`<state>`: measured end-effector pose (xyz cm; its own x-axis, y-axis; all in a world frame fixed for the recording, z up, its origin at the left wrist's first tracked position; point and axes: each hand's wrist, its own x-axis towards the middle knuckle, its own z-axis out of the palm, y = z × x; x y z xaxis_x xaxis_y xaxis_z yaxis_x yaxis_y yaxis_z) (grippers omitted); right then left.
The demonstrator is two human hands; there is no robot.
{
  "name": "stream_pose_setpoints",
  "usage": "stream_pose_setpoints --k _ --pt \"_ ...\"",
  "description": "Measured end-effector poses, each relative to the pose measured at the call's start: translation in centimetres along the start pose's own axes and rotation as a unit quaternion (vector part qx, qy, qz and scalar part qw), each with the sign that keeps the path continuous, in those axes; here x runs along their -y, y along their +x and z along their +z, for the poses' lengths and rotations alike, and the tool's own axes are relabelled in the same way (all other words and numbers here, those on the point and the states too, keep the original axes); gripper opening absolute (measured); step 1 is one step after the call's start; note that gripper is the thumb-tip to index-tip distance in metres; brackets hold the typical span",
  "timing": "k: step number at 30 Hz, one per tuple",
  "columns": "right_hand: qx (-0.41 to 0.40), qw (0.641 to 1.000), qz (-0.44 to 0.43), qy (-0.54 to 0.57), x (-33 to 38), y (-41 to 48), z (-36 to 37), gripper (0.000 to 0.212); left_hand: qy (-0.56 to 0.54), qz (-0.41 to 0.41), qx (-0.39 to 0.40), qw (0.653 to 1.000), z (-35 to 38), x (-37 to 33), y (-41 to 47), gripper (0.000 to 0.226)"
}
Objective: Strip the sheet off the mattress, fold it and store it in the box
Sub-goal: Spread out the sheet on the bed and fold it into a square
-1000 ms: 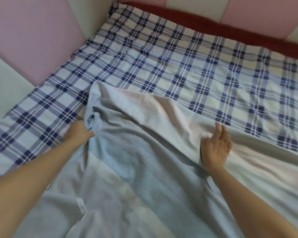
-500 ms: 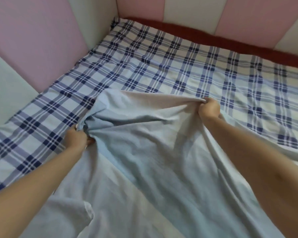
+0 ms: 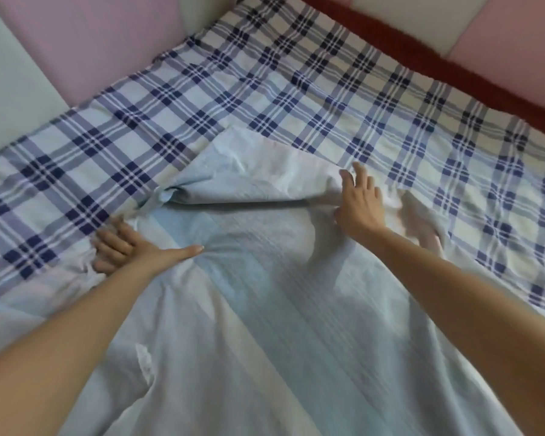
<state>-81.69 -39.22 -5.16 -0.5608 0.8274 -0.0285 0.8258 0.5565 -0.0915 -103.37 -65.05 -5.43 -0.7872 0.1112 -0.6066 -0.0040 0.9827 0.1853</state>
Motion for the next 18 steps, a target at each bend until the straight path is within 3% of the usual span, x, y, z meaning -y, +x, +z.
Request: stream_pose_setpoints --k 2,4,8,12,15,18 --pt "0.044 0.987 -0.017 0.156 3.0 1.9 -1.0 0.06 0.048 0.006 0.044 0.998 -0.4 -0.5 -0.1 0.16" --pt "0.075 0.957 0.019 0.278 5.8 4.7 -1.5 0.05 0.06 0.0 0.066 0.996 -0.9 -0.7 0.1 0.162" --pt "0.124 0.908 0.111 0.384 8.6 9.3 -0.6 0.057 0.059 -0.001 0.099 0.993 -1.5 -0.9 0.3 0.164" --pt "0.178 0.902 0.136 0.369 10.1 11.2 1.0 0.083 0.064 -0.001 0.12 0.991 -1.9 -1.0 1.3 0.169" --pt "0.189 0.943 0.103 0.253 10.4 11.8 0.9 0.057 0.072 -0.005 0.136 0.988 -2.0 -1.2 1.5 0.17" --pt "0.185 0.931 0.126 0.288 10.4 13.5 -0.1 0.03 0.063 -0.017 0.142 0.988 -2.2 -1.4 1.5 0.171"
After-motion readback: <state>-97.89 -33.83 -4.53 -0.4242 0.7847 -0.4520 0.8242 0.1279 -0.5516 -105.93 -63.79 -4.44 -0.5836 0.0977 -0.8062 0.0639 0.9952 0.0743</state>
